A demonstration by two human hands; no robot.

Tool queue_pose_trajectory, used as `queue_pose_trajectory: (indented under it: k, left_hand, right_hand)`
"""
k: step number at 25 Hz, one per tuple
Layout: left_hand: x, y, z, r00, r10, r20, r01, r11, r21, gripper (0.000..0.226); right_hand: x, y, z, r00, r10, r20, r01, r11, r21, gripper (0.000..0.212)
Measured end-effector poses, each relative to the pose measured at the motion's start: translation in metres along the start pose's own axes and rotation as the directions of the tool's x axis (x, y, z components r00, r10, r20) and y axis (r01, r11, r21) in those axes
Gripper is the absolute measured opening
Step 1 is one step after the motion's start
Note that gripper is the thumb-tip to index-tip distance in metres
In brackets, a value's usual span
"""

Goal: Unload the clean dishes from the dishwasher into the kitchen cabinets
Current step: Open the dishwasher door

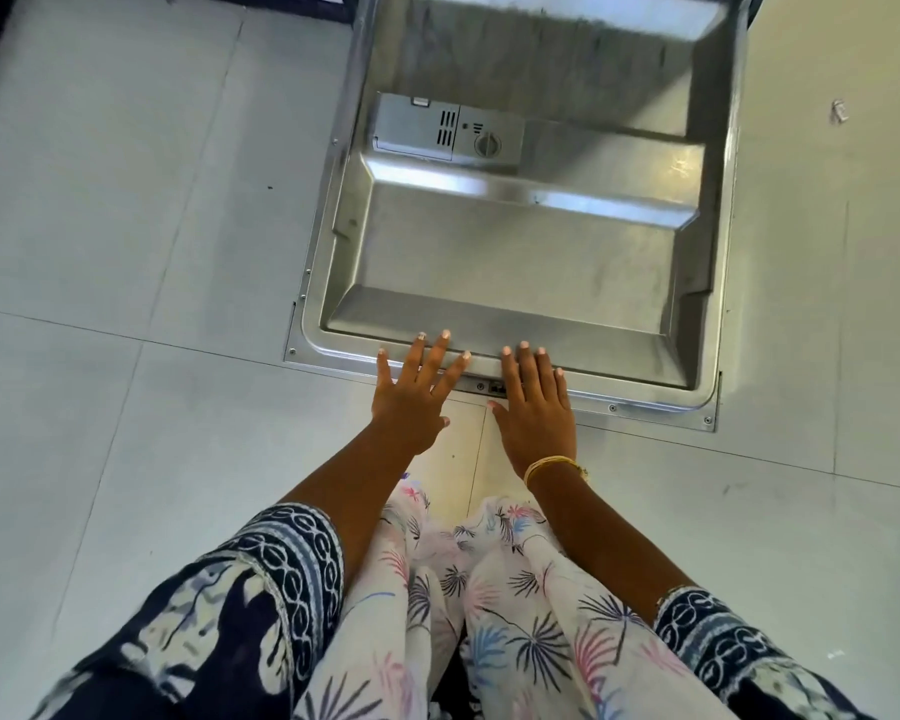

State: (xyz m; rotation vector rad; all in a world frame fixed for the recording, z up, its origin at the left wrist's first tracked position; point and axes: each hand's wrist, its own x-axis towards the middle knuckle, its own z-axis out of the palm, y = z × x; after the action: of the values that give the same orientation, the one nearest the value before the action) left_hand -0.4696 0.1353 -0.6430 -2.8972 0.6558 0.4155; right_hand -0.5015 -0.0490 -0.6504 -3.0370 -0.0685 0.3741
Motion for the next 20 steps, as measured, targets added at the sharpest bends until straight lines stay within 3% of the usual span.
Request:
queue_pose_trajectory:
  k: [6, 11, 15, 17, 20]
  left_hand:
    - [-0.025, 0.003, -0.056, 0.999, -0.034, 0.04, 0.035, 0.999, -0.026, 0.089]
    - [-0.067, -0.013, -0.184, 0.995, -0.04, 0.096, 0.047, 0.996, -0.07, 0.08]
    - [-0.103, -0.039, -0.321, 0.998, -0.067, 0.016, 0.068, 0.994, -0.086, 0.079]
    - [-0.118, -0.051, -0.367, 0.995, -0.083, -0.062, 0.077, 0.994, -0.083, 0.078]
    - [-0.128, -0.069, -0.427, 0.991, -0.115, -0.069, 0.108, 0.99, -0.095, 0.076]
  right_hand:
    - [-0.007, -0.006, -0.052, 0.985, 0.011, 0.171, 0.001, 0.998, -0.067, 0.079]
    - [-0.022, -0.028, -0.191, 0.971, 0.006, 0.237, 0.004, 0.999, -0.039, 0.077]
    - [-0.043, -0.054, -0.334, 0.976, -0.038, 0.216, 0.036, 0.999, 0.01, 0.075]
    - [-0.05, -0.065, -0.389, 0.978, -0.057, 0.202, 0.057, 0.998, 0.01, 0.075]
    - [-0.053, -0.081, -0.455, 0.982, -0.071, 0.176, 0.074, 0.997, -0.009, 0.075]
